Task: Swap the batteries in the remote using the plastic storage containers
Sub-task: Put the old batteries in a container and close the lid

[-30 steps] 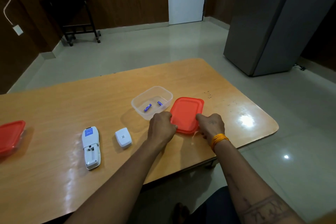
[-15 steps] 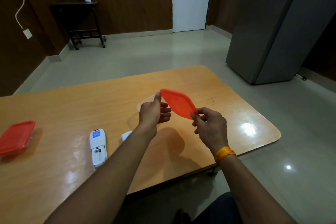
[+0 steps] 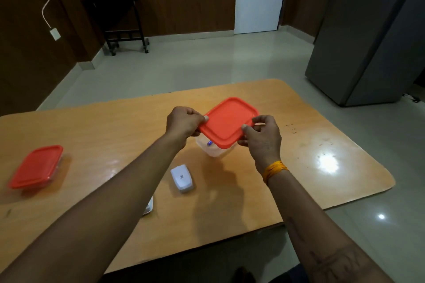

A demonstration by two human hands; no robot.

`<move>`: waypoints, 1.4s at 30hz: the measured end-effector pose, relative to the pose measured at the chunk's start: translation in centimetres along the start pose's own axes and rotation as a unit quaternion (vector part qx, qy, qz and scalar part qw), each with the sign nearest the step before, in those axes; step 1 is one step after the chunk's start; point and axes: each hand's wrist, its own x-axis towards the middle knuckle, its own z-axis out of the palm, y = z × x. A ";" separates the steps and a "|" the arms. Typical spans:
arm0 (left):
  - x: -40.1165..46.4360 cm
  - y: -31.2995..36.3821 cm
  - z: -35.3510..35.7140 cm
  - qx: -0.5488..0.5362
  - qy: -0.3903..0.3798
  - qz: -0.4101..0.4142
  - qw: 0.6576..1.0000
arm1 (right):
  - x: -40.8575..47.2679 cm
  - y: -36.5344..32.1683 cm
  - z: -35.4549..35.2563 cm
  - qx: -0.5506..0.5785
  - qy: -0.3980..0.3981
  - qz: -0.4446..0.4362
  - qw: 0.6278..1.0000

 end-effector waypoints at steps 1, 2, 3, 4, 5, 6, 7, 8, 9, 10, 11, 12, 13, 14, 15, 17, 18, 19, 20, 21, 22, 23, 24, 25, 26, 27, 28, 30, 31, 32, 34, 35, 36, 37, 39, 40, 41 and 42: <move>0.7 -0.4 0.0 0.039 0.022 0.018 0.999 | 0.2 0.4 0.6 0.038 -0.001 0.033 0.999; 1.1 -0.7 0.0 0.071 0.037 0.030 0.996 | 0.3 0.8 1.1 0.083 0.001 0.071 0.994; 1.6 -1.1 -0.1 0.095 0.047 0.038 0.994 | 0.4 1.1 1.6 0.126 0.005 0.113 0.986; 2.0 -1.5 0.0 0.113 0.052 0.040 0.991 | 0.5 1.5 2.0 0.158 0.010 0.152 0.976; 2.5 -1.9 0.0 0.126 0.055 0.040 0.990 | 0.5 1.8 2.3 0.172 0.012 0.180 0.968; 2.8 -2.2 0.0 0.133 0.056 0.038 0.989 | 0.7 2.2 2.6 0.177 0.009 0.197 0.964; 3.2 -2.5 0.1 0.135 0.054 0.034 0.989 | 0.8 2.5 2.7 0.179 0.005 0.206 0.962; 3.5 -2.8 0.2 0.133 0.051 0.028 0.989 | 1.0 2.8 2.8 0.180 0.003 0.209 0.961; 3.8 -3.1 0.3 0.130 0.050 0.024 0.990 | 1.1 2.9 2.9 0.176 0.001 0.209 0.962; 4.0 -3.3 0.3 0.125 0.049 0.020 0.991 | 1.3 3.2 2.9 0.169 -0.002 0.206 0.964; 4.2 -3.6 0.4 0.120 0.047 0.018 0.991 | 1.4 3.3 3.0 0.161 -0.005 0.205 0.965; 4.3 -3.7 0.4 0.114 0.042 0.015 0.992 | 1.6 3.5 3.0 0.154 -0.007 0.206 0.966; 4.4 -3.9 0.4 0.104 0.036 0.013 0.994 | 1.7 3.6 3.0 0.149 -0.007 0.208 0.967; 4.4 -3.9 0.4 0.092 0.030 0.007 0.995 | 1.8 3.7 3.1 0.146 -0.005 0.210 0.967; 4.5 -4.0 0.4 0.083 0.025 0.002 0.996 | 1.9 3.8 3.1 0.143 -0.004 0.211 0.967; 4.7 -4.1 0.4 0.074 0.016 -0.014 0.997 | 1.8 3.9 3.2 0.129 -0.001 0.211 0.969; 4.7 -4.1 0.4 0.065 0.009 -0.028 0.997 | 1.7 4.0 3.3 0.117 0.001 0.211 0.970; 4.8 -4.2 0.4 0.053 0.000 -0.042 0.998 | 1.5 4.1 3.4 0.105 0.002 0.212 0.972; 4.8 -4.2 0.4 0.043 -0.009 -0.054 0.998 | 1.4 4.2 3.5 0.092 0.004 0.211 0.973; 4.9 -4.2 0.5 0.037 -0.016 -0.063 0.997 | 1.3 4.3 3.7 0.081 0.004 0.210 0.974; 4.9 -4.1 0.5 0.035 -0.020 -0.068 0.997 | 1.2 4.5 3.8 0.071 0.005 0.210 0.975; 4.8 -4.1 0.6 0.037 -0.020 -0.071 0.997 | 1.2 4.4 3.9 0.063 0.003 0.212 0.975; 4.6 -4.0 0.6 0.043 -0.020 -0.073 0.996 | 1.1 4.4 3.9 0.060 0.000 0.215 0.975; 4.4 -4.0 0.5 0.047 -0.020 -0.077 0.996 | 1.1 4.4 3.9 0.059 -0.002 0.218 0.974; 4.1 -3.9 0.4 0.046 -0.023 -0.082 0.995 | 1.0 4.3 3.9 0.054 -0.004 0.220 0.974; 3.8 -3.8 0.3 0.041 -0.030 -0.088 0.995 | 0.9 4.2 3.8 0.044 -0.005 0.220 0.974; 3.3 -3.6 0.2 0.035 -0.039 -0.094 0.994 | 0.8 4.1 3.9 0.027 -0.007 0.218 0.976; 2.0 -3.0 0.2 0.023 -0.059 -0.097 0.993 | 0.4 3.7 4.0 -0.008 -0.014 0.205 0.979; 1.2 -2.7 0.3 0.017 -0.067 -0.094 0.993 | 0.2 3.5 4.1 -0.021 -0.017 0.196 0.980; 0.5 -2.4 0.4 0.013 -0.071 -0.090 0.993 | 0.1 3.3 4.2 -0.034 -0.015 0.184 0.982; -0.8 -2.1 0.7 0.014 -0.069 -0.080 0.994 | -0.1 3.1 4.1 -0.066 -0.014 0.153 0.986; -1.2 -2.1 0.9 0.024 -0.061 -0.073 0.995 | -0.3 3.1 4.1 -0.074 -0.016 0.140 0.987; -1.6 -2.1 1.1 0.037 -0.050 -0.068 0.996 | -0.5 3.0 4.0 -0.073 -0.022 0.131 0.988; -1.9 -2.0 1.2 0.043 -0.041 -0.068 0.996 | -0.7 3.0 3.9 -0.064 -0.033 0.123 0.990; -2.4 -1.9 1.3 0.028 -0.031 -0.083 0.996 | -1.0 2.8 3.8 -0.035 -0.067 0.113 0.991; -2.7 -1.7 1.4 0.019 -0.024 -0.087 0.996 | -1.1 2.6 3.8 -0.018 -0.082 0.113 0.990; -3.0 -1.5 1.4 0.017 -0.016 -0.081 0.996 | -1.2 2.5 3.8 -0.002 -0.091 0.120 0.989; -3.4 -1.3 1.4 0.025 -0.008 -0.069 0.997 | -1.2 2.3 3.8 0.010 -0.092 0.134 0.987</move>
